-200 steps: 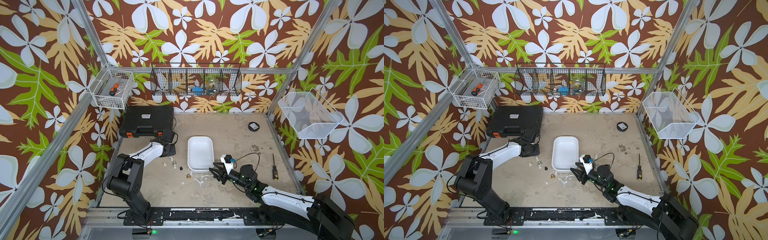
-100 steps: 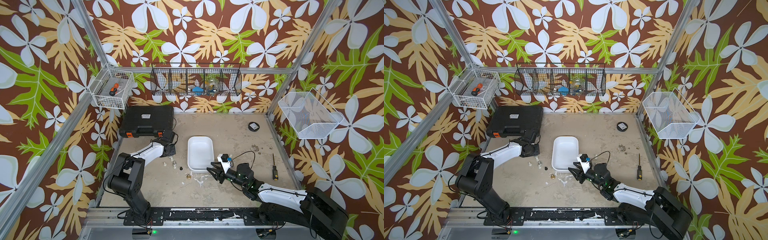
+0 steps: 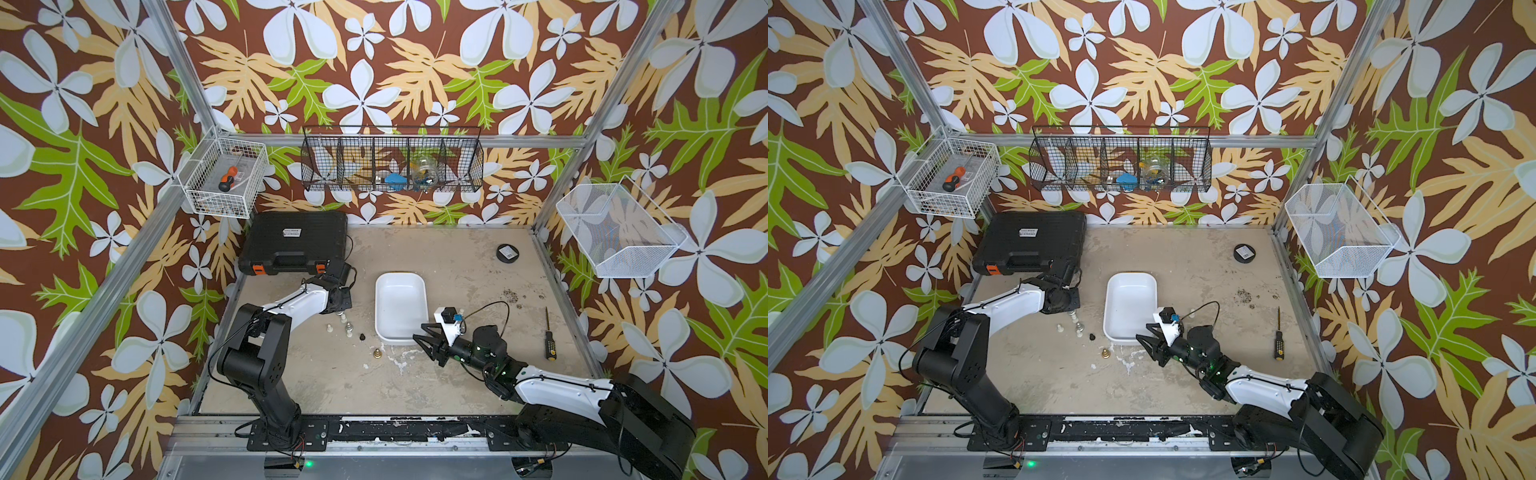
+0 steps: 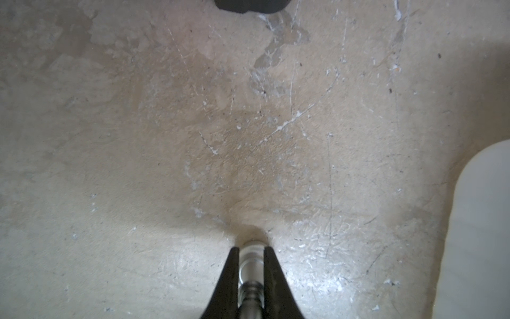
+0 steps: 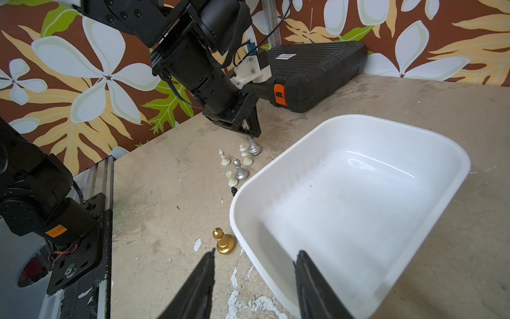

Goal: Put the chess pieces into the storage box
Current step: Pick up the chess piece at the center of the board, then place the chess piece in the storage box.

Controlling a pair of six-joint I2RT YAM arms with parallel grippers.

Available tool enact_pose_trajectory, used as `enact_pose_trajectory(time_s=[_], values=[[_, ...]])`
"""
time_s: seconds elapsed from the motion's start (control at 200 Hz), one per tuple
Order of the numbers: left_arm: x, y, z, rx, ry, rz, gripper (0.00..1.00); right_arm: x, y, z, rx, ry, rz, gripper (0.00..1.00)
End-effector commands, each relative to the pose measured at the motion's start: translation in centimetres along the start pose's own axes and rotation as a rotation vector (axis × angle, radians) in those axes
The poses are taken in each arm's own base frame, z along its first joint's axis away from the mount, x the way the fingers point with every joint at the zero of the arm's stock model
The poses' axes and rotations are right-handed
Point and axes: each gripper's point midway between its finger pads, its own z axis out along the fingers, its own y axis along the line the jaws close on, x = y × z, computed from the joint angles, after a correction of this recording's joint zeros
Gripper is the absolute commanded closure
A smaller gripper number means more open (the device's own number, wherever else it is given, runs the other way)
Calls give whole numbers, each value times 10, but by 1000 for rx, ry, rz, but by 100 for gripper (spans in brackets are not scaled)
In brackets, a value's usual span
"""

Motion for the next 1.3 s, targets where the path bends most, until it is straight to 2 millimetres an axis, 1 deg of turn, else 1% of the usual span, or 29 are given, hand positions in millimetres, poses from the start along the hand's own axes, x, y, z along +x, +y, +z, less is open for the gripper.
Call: enact_pose_trajectory(time_s=[0.0, 0.285, 0.39, 0.48, 0.565, 0.676, 0.741, 0.811, 0.896, 1.006, 1.091, 1.201, 1.291], values=[[-3, 1, -2, -9, -13, 7, 88, -8, 0, -1, 4, -30, -11, 51], [-8, 4, -15, -21, -38, 11, 91, -9, -4, -4, 30, -46, -11, 51], [-14, 2, -28, -26, -58, 14, 91, -12, -6, -7, 48, -62, -13, 51], [-21, -5, -43, -22, -72, 30, 93, -18, -11, -15, 90, -104, -16, 52], [-28, -20, -63, -13, -103, 56, 93, -28, -18, -31, 145, -184, -30, 52], [-37, -51, -91, 37, -146, 91, 93, -34, -27, -50, 217, -255, -46, 52], [-39, -72, -106, 61, -160, 123, 93, -37, -32, -58, 256, -283, -48, 52], [-38, -94, -117, 82, -166, 159, 93, -39, -36, -64, 286, -304, -47, 52], [-34, -124, -124, 101, -171, 210, 93, -39, -38, -66, 301, -310, -45, 52], [-24, -159, -120, 131, -159, 266, 94, -39, -39, -64, 305, -302, -41, 52], [-15, -177, -107, 129, -141, 298, 94, -38, -40, -62, 305, -297, -31, 52], [-10, -190, -85, 109, -116, 329, 95, -38, -38, -61, 294, -295, -27, 51], [-10, -194, -71, 84, -114, 342, 95, -38, -39, -61, 300, -292, -29, 52]])
